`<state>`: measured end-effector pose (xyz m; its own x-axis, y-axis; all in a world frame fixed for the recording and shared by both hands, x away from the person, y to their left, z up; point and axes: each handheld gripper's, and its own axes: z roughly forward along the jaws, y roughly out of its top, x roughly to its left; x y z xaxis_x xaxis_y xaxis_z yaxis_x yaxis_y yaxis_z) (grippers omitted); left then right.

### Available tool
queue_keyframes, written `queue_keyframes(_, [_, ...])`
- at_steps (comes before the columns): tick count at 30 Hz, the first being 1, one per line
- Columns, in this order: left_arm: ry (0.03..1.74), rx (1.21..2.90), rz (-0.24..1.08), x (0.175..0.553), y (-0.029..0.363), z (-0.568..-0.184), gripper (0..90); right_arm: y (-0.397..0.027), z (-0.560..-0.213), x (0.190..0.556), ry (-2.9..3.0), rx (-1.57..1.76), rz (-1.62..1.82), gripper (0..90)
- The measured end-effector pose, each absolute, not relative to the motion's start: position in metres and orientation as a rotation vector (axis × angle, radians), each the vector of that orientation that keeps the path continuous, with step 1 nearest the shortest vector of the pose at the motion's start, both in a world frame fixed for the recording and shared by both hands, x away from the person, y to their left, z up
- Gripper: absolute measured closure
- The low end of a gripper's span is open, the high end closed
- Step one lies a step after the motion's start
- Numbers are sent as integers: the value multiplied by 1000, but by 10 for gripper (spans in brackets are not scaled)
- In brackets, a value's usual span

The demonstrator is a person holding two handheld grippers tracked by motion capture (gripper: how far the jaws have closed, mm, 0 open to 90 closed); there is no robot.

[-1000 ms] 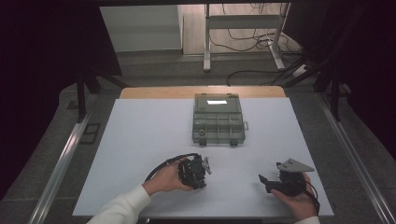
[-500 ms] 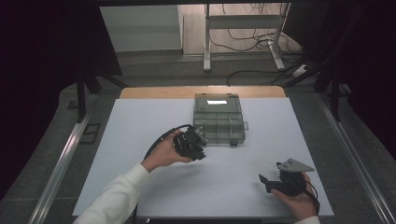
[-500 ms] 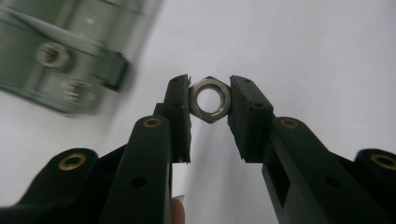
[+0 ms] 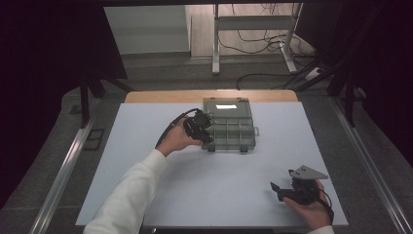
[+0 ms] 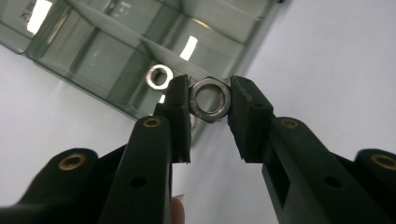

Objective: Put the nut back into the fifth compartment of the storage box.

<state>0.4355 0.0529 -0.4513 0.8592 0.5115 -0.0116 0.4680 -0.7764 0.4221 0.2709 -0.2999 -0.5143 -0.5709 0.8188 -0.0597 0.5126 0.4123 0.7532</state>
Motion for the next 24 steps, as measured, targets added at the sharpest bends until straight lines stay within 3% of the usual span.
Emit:
queue_keyframes(10, [805, 2620, 144, 454, 49, -465, 691, -300, -515, 272, 2253, 1137, 984, 164])
queue_keyframes(15, [813, 2548, 130, 450, 53, -457, 318, -301, -515, 272, 2250, 1142, 984, 164])
queue_keyframes(17, [802, 2512, 126, 443, 56, -450, 238, -301, -515, 272, 2247, 1143, 990, 164])
queue_keyframes(24, [797, 2423, 189, 407, 77, -431, 145, -303, -512, 273, 2229, 1155, 1009, 163])
